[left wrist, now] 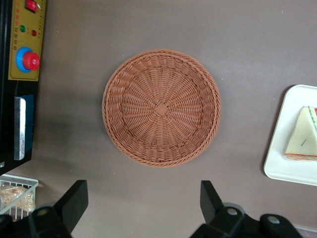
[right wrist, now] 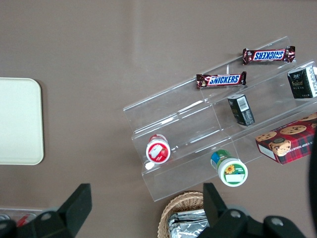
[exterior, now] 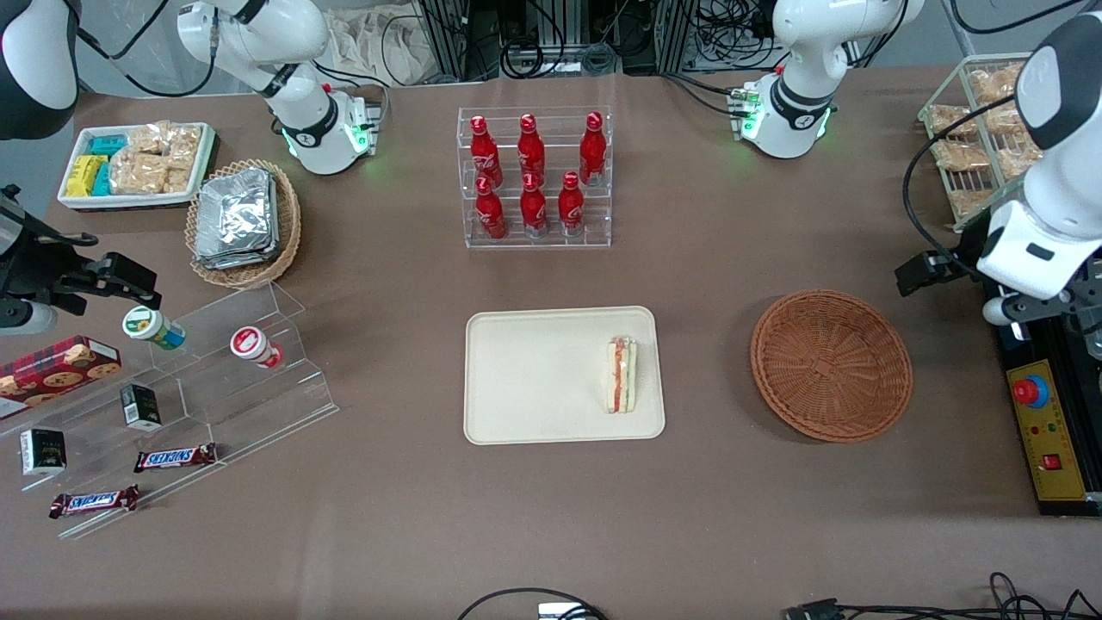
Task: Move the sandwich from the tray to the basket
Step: 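Move the left gripper from above the wicker basket toward the tray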
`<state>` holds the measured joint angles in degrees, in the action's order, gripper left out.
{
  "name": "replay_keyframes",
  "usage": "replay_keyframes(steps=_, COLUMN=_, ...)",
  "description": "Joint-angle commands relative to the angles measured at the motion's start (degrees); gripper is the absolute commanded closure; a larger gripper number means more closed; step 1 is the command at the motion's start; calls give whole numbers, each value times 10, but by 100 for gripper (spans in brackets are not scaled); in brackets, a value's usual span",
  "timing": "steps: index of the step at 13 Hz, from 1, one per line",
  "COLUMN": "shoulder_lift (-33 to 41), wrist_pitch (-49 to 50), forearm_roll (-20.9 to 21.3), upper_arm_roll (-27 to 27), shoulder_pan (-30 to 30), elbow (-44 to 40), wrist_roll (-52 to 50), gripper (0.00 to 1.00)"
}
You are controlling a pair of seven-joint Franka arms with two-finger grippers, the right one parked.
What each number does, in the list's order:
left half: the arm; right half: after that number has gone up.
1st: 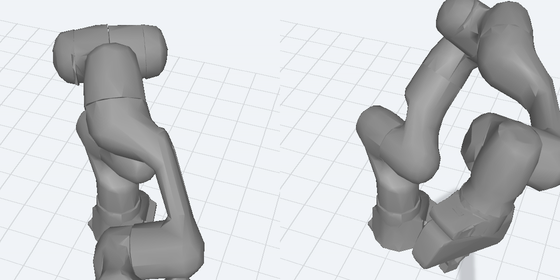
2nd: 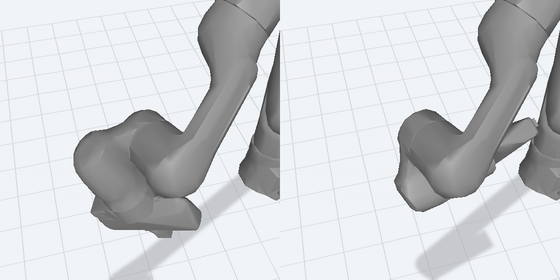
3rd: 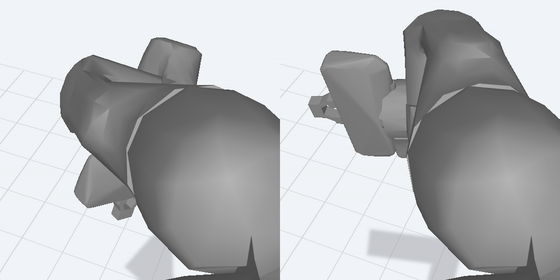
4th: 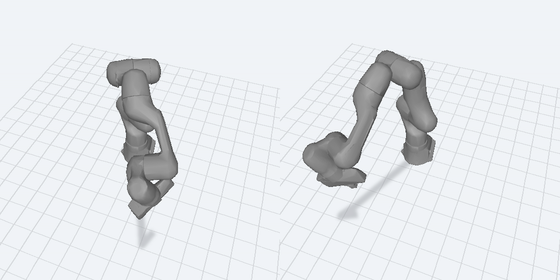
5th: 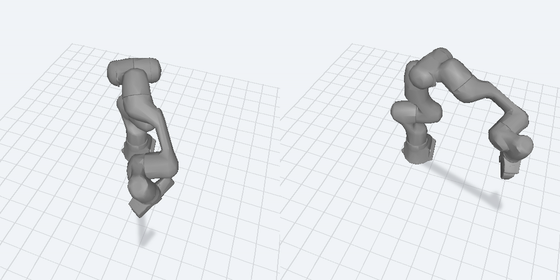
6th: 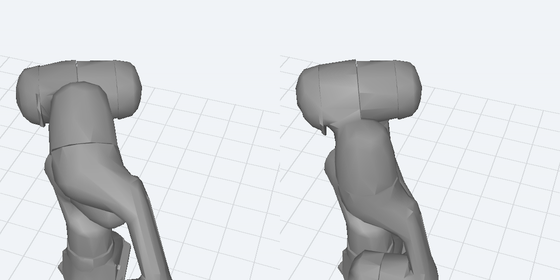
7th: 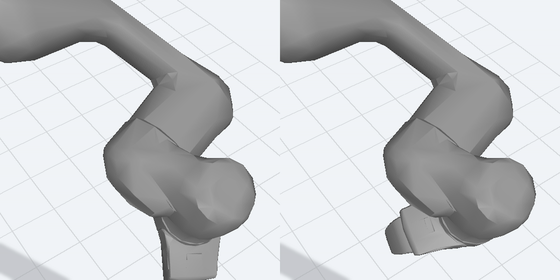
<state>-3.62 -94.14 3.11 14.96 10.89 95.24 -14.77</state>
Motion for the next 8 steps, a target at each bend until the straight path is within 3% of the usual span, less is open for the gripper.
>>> replay_keyframes(steps=1, shoulder_lift=-37, wrist_pitch=33, forearm_roll=2, upper_arm_roll=3, shoulder_pan=-3, elbow=-47, wrist_roll=2, gripper=0)
replay_keyframes(steps=5, shoulder_lift=-88, wrist_pitch=35, forearm_roll=3, upper_arm_roll=3, shoulder_pan=-40, elbow=-95, wrist_roll=-23, gripper=0)
replay_keyframes(steps=8, shoulder_lift=-130, wrist_pitch=-30, forearm_roll=-18, upper_arm_roll=10, shoulder_pan=-88, elbow=-88, wrist_roll=-175, gripper=0)
